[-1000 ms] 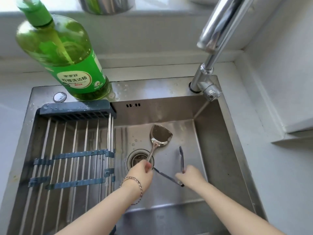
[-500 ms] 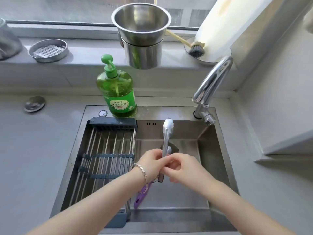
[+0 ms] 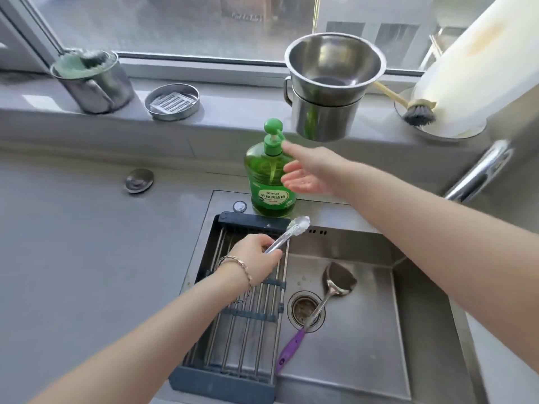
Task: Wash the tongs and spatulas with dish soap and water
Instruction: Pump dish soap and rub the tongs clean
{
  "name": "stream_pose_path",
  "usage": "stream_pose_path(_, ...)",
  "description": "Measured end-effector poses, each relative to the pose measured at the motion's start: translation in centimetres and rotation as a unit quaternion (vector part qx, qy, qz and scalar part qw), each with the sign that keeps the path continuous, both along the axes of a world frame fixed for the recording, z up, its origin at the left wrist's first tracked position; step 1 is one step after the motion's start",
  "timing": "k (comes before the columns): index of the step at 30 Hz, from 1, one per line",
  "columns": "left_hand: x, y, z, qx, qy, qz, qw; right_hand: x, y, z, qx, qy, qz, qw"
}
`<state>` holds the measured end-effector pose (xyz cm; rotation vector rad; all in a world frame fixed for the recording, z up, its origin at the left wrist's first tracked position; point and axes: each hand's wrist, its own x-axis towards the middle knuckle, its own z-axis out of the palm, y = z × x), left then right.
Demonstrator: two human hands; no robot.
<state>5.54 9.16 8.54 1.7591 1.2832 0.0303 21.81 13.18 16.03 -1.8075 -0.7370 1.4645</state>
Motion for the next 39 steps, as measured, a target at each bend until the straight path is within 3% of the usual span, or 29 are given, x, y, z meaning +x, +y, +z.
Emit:
stream_pose_path(5, 0.2, 2.0, -0.3, 0.001, 0.006, -0.002, 1.0, -0.2, 5.1, 0.7, 0.008, 0.015, -0.052, 0.999)
stream_pose_path(9, 0.1, 2.8, -0.9, -0.012, 0.004, -0.003, 1.0, 0.1, 6.6, 0.7, -0.043, 0.058, -0.046, 0.996)
stream_pose_path(23, -0.1, 3.4, -2.1, -0.034, -0.032, 0.017, 0.999, 0.4, 7.7, -0.8, -0.06, 0.218, -0.093, 0.97)
stream_pose_path(31, -0.2, 2.8, -1.7, -0.034, -0.027, 0.02, 0.999, 0.0, 7.5, -1.3, -0.074, 0.239, -0.094, 0.964)
stream_pose_path(35, -0.2, 2.7, -0.6, -0.007, -0.018, 0.023, 1.0, -0.3, 6.0, -0.9, -0.056, 0.249, -0.099, 0.962)
stream_pose_path(39, -0.5, 1.9, 0.8, 0.034, -0.014, 0.027, 0.999, -1.7, 0.7, -1.1, 0.026, 0.246, -0.173, 0.953)
